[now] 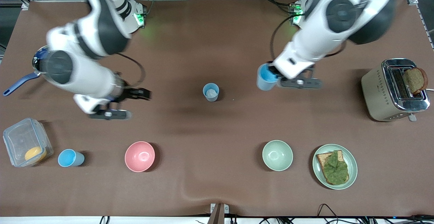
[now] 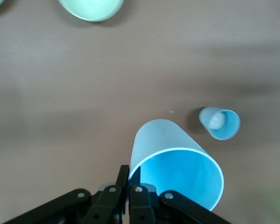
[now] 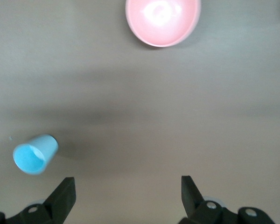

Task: Stack blue cups with both arms
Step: 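Withdraw the right gripper while the left gripper brings its cup above, then lower the held cup into the standing blue cup with the left gripper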

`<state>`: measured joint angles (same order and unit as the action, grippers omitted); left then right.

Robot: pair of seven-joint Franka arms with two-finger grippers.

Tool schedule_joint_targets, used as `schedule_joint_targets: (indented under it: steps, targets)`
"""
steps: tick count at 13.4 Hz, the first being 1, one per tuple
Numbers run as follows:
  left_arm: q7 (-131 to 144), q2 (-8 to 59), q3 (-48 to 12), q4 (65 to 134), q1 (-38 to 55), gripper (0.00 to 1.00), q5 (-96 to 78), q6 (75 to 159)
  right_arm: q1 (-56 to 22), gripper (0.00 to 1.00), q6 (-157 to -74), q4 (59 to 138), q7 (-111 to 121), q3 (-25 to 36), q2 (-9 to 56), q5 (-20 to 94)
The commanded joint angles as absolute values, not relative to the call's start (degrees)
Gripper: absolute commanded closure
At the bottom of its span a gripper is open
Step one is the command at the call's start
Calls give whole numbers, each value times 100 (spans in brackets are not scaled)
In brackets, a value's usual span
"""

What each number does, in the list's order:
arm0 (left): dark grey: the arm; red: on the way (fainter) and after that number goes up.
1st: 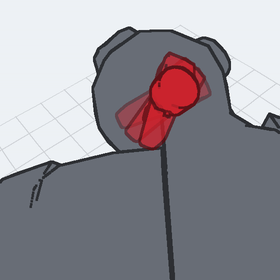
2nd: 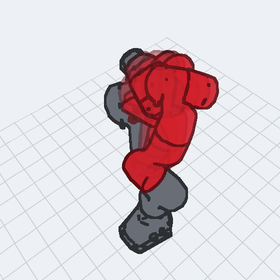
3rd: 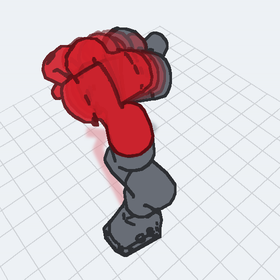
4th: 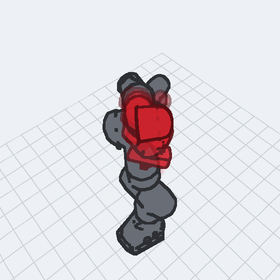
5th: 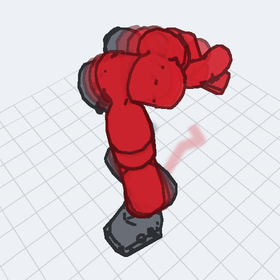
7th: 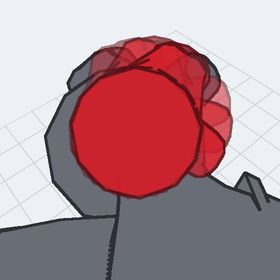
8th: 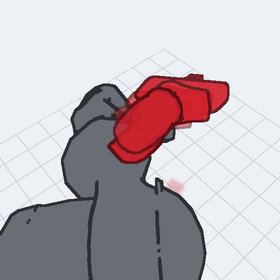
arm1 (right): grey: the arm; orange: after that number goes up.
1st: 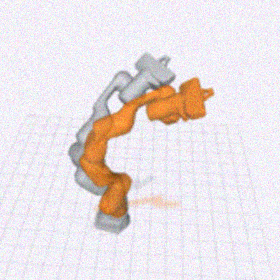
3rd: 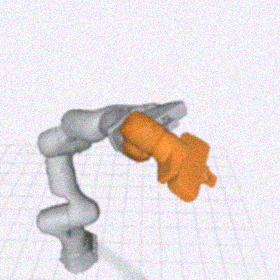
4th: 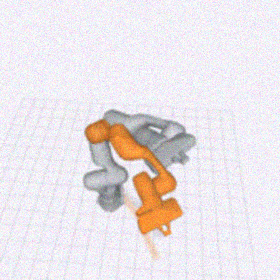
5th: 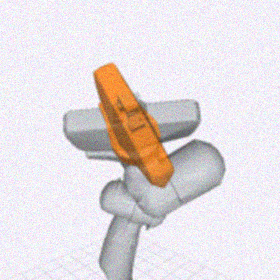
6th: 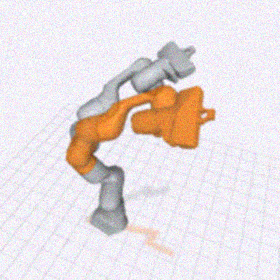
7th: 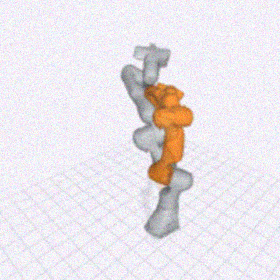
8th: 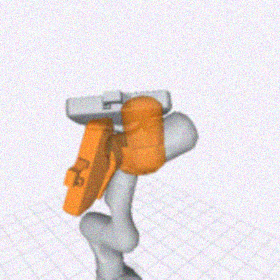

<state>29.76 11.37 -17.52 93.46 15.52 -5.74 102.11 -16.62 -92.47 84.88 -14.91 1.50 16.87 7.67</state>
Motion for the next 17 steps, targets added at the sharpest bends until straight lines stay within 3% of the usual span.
schedule_joint_targets:
  steps: [1,7,17]
  targets:
    - [3296,1475,-1749,9272,1863,100,-606,10528,-1144,0,-8659,8665,-793,70,900,835]
    - [3568,2240,-1793,9246,2575,100,-606,11187,25,0,-8332,9211,341,70,-184,651]
    - [3490,2777,-1775,9246,2892,100,-510,11768,132,0,-8412,8860,316,70,-18,-43]
